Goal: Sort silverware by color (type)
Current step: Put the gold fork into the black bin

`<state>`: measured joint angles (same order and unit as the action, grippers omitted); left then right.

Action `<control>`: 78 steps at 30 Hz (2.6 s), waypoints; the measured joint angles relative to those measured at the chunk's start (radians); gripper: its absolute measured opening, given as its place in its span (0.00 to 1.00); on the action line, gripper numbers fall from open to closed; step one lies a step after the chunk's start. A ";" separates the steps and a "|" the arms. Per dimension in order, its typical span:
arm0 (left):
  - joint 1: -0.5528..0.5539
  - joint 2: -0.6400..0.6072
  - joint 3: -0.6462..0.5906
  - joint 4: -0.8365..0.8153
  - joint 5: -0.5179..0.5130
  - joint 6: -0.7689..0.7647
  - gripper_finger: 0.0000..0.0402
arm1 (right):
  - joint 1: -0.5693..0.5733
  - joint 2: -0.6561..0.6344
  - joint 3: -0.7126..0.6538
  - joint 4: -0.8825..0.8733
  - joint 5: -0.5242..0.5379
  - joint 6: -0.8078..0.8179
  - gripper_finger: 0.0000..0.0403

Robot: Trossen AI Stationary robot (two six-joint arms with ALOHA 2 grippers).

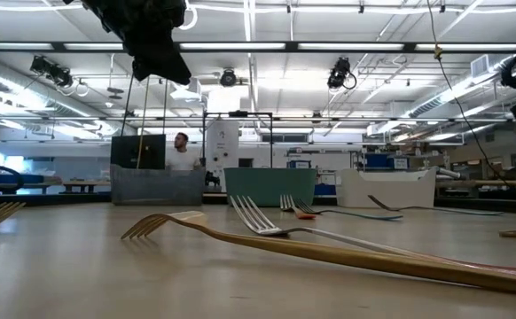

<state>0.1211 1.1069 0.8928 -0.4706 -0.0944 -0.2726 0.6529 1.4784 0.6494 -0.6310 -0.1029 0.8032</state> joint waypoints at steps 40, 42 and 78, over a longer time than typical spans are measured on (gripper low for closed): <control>0.317 0.293 0.000 1.028 0.245 -0.058 0.28 | -0.903 -0.104 0.302 0.847 0.273 -0.648 0.03; 0.322 0.322 0.000 1.076 0.259 -0.094 0.30 | -0.914 -0.099 0.302 0.848 0.255 -0.650 0.03; 0.394 0.432 0.000 1.212 0.310 -0.186 0.28 | -0.973 0.060 0.357 0.859 0.102 -0.607 0.03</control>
<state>0.5146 1.5391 0.8928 0.7415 0.2159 -0.4589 -0.3202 1.5388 1.0067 0.2284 -0.0008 0.1964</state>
